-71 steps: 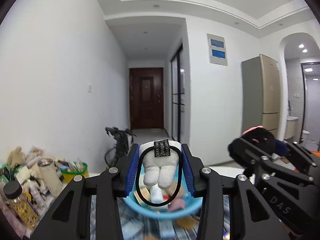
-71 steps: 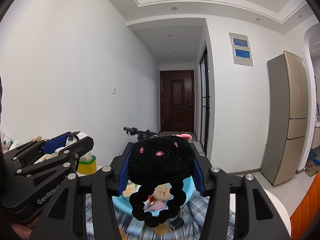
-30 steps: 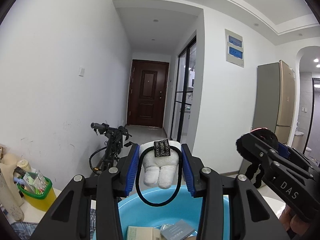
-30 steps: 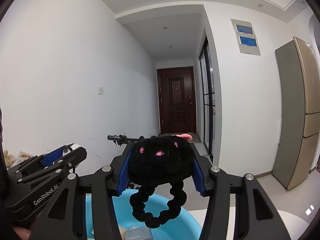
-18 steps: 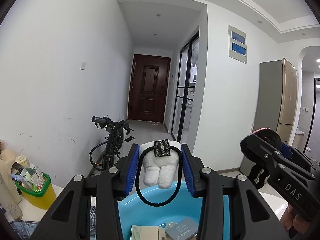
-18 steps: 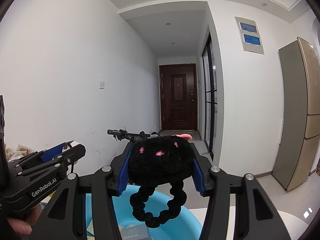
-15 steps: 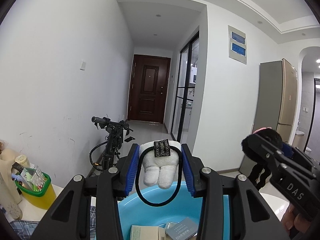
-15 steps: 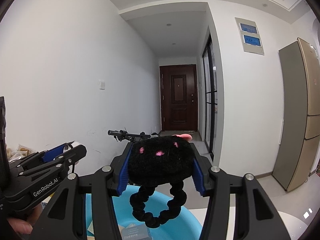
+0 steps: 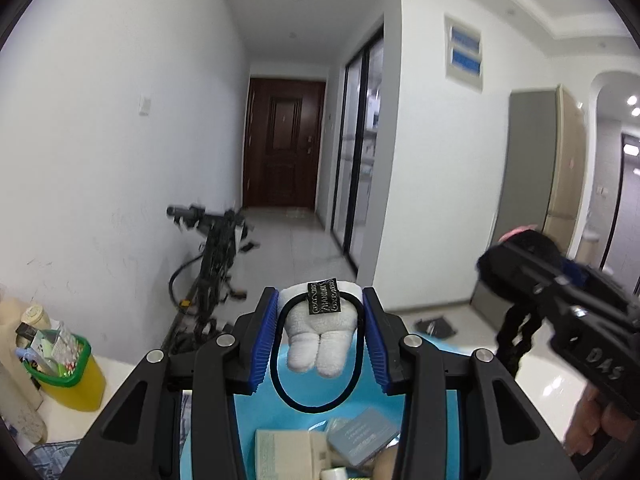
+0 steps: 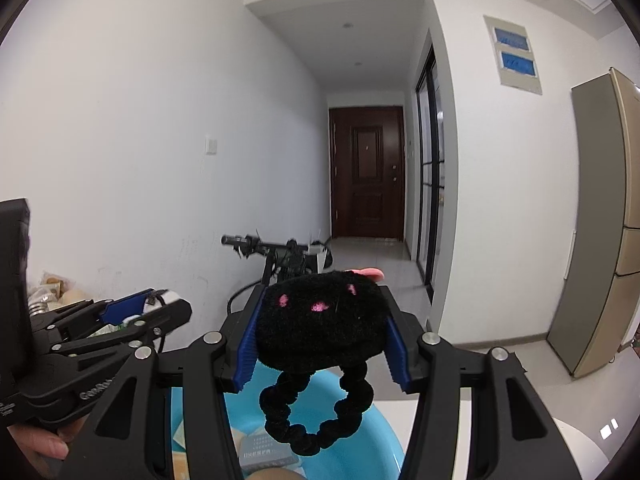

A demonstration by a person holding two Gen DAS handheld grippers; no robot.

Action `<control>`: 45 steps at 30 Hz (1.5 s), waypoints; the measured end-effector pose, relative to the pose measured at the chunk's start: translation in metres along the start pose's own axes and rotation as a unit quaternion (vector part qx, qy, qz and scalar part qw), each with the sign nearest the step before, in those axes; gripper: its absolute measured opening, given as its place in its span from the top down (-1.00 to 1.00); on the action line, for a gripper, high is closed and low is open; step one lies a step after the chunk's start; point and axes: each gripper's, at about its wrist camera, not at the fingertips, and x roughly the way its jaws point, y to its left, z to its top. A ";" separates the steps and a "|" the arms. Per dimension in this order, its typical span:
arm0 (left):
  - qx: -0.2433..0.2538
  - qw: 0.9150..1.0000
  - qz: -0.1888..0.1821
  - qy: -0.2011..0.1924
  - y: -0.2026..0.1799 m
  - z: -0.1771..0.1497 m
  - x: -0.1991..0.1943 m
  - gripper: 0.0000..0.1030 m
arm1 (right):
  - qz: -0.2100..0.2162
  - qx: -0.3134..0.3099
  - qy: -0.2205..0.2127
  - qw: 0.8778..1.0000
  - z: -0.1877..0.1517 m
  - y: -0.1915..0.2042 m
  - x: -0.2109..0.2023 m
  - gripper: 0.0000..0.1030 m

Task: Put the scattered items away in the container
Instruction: 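Carry both hair ties up and over the light blue basin with both grippers, then lower the white hair tie into the basin and open the left gripper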

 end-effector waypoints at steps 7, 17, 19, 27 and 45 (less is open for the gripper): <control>-0.013 0.995 -0.023 0.092 0.007 -0.012 0.037 0.17 | 0.015 -0.013 0.050 0.999 -0.005 -0.002 0.018 0.00; -0.008 0.987 -0.040 0.154 0.000 -0.025 0.061 0.17 | 0.040 -0.014 0.115 0.992 -0.023 -0.001 0.042 0.00; -0.008 0.985 -0.042 0.168 -0.001 -0.028 0.066 0.17 | 0.040 -0.015 0.116 0.992 -0.024 -0.001 0.042 0.00; -0.002 0.976 -0.035 0.216 -0.002 -0.046 0.094 0.17 | 0.040 -0.014 0.118 0.992 -0.024 -0.004 0.043 0.00; 0.052 0.960 -0.099 0.255 -0.042 -0.070 0.092 0.17 | 0.031 -0.013 0.113 0.993 -0.028 -0.009 0.043 0.00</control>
